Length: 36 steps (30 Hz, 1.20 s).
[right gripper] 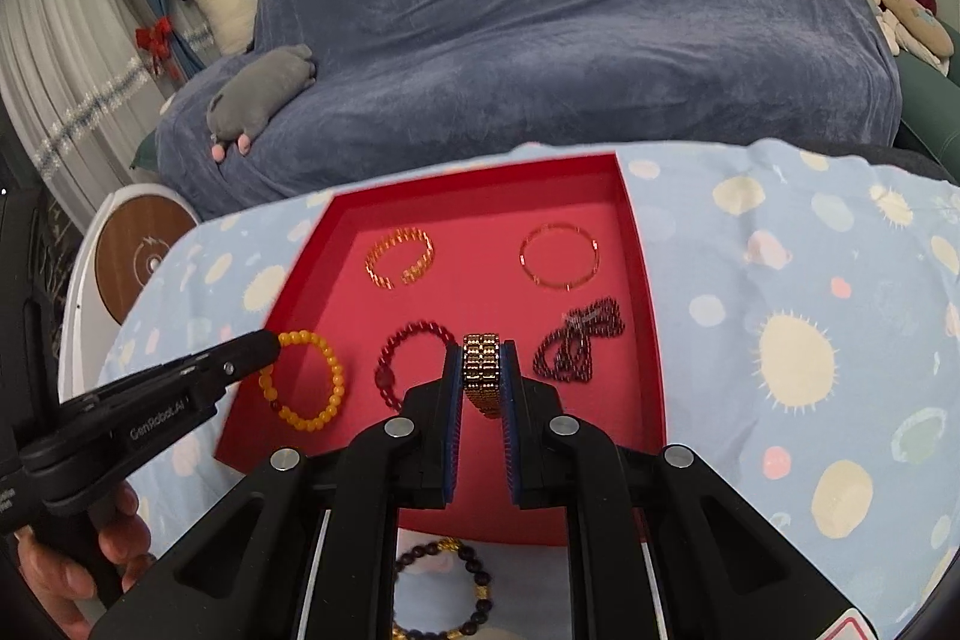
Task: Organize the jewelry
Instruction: 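Lower the watch and amber bracelet into the red box and open both tools, then withdraw both tools from the box toward the black and yellow bead bracelets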
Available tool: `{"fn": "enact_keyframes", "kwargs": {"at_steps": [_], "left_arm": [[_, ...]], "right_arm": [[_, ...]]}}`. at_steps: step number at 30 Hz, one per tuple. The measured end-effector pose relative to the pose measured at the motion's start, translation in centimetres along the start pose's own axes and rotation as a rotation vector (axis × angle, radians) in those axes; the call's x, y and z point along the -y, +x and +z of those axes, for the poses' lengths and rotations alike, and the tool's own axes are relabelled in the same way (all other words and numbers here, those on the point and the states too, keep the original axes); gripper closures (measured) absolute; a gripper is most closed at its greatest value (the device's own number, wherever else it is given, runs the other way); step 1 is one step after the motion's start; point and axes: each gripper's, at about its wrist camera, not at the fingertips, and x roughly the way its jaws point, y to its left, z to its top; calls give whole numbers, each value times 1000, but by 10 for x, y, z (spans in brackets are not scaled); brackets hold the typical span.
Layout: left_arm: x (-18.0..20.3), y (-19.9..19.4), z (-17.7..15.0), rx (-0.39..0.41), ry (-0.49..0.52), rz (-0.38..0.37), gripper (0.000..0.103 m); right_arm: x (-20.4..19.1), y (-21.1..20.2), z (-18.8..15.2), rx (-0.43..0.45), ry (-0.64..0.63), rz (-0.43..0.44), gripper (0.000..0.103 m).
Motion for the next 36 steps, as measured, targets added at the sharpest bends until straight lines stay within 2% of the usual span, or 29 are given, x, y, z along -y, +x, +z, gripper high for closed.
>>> {"fn": "enact_keyframes", "kwargs": {"at_steps": [3, 5, 7, 9, 13, 17, 24, 30, 36], "left_arm": [[-6, 9, -10, -13, -11, 10, 95], [-10, 10, -15, -14, -25, 19, 89], [-13, 8, -18, -15, -51, 34, 61], [-17, 1, -21, 5, -76, 39, 56], [-16, -11, -29, 4, -65, 36, 55], [-11, -27, -43, 5, -27, 44, 55], [-6, -43, -84, -58, -23, 25, 55], [2, -36, -120, -132, -32, 16, 55], [14, -29, -140, -155, -7, 34, 55]], "right_arm": [[3, 6, -12, -25, -11, -8, 91], [5, 1, -17, -15, -14, -22, 88], [7, -5, -21, -10, -6, -24, 86], [10, -11, -24, -5, 6, -23, 86], [14, -30, -34, 14, 14, -30, 77], [12, -48, -52, 11, -4, -48, 76], [17, -73, -87, -24, 20, -48, 76], [19, -80, -115, -59, 48, -49, 76], [13, -79, -129, -77, 39, -51, 76]]}}
